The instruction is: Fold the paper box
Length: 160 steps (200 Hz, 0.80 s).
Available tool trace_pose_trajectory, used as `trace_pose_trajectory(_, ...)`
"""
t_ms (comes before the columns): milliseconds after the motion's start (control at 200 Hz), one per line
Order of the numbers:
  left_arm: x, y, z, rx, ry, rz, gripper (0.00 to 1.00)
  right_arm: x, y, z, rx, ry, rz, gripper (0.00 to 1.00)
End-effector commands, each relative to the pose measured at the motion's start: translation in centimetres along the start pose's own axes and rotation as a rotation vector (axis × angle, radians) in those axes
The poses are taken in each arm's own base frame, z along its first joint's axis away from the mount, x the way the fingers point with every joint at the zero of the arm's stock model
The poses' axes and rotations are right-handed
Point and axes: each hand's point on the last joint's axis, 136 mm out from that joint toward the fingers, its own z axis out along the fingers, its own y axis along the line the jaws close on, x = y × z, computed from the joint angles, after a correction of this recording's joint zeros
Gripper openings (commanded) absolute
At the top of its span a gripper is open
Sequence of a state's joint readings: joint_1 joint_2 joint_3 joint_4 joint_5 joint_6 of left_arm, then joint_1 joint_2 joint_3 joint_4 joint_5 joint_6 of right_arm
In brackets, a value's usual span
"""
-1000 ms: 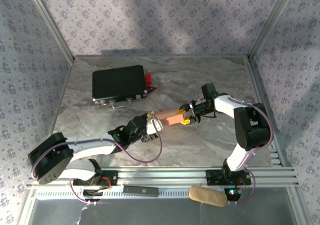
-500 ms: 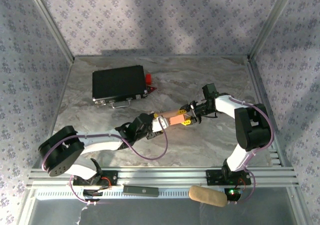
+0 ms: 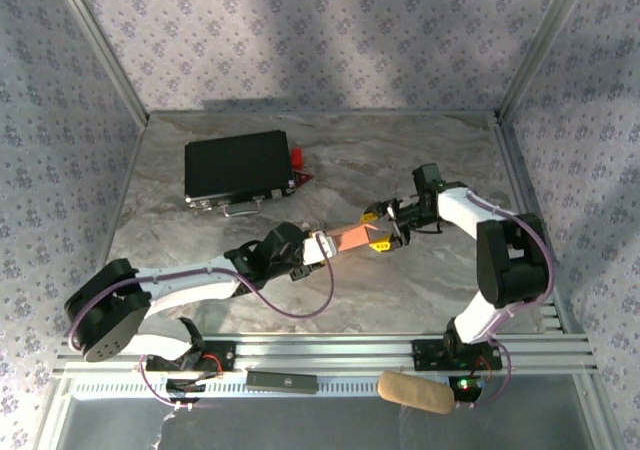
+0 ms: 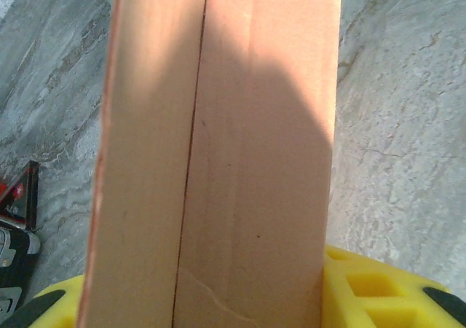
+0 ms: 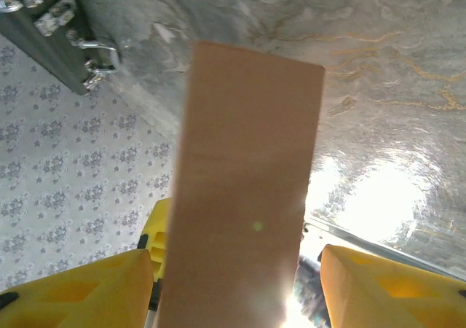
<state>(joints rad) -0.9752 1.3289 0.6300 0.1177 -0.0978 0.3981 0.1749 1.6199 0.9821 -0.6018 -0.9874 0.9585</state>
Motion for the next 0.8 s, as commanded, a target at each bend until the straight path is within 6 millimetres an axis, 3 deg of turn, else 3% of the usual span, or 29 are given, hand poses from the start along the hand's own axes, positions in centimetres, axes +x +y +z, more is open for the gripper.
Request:
trace_pose_trajectory(0, -1.3, -0.4, -1.8, 0.083, 0.015, -0.049, 0.43, 0.8, 2.2, -4.0, 0.001, -0.132, -0.152, 0.65)
trace_pose_trajectory(100, -0.7, -1.0, -2.6, 0.154, 0.069, -0.075, 0.43, 0.4, 3.0, -7.1, 0.002, -0.285, -0.262, 0.62)
trace_pose_trajectory(170, 0.0, -1.2, -3.0, 0.196, 0.104, -0.1, 0.42, 0.1, 3.4, -8.9, 0.017, -0.412, -0.36, 0.55)
trace_pose_trajectory(255, 0.3, -1.4, -3.0, 0.22, 0.137, -0.115, 0.41, 0.1, 3.7, -10.3, 0.043, -0.573, -0.506, 0.47)
trace_pose_trajectory(370, 0.8, -1.4, -2.7, 0.277, 0.221, -0.174, 0.39, 0.7, 3.8, -11.6, 0.146, -0.831, -0.797, 0.45)
trace_pose_trajectory(510, 1.3, -1.5, -2.3, 0.302, 0.275, -0.181, 0.39, 2.6, 3.5, -10.1, 0.206, -0.899, -1.09, 0.46)
trace_pose_trajectory(675, 2.0, -1.4, -2.1, 0.339, 0.309, -0.17, 0.39, 3.5, 3.0, -6.6, 0.274, -0.723, -1.238, 0.46)
trace_pose_trajectory(795, 2.4, -1.1, -1.8, 0.357, 0.34, -0.174, 0.38, 3.1, 2.5, -4.5, 0.333, -0.647, -1.249, 0.46)
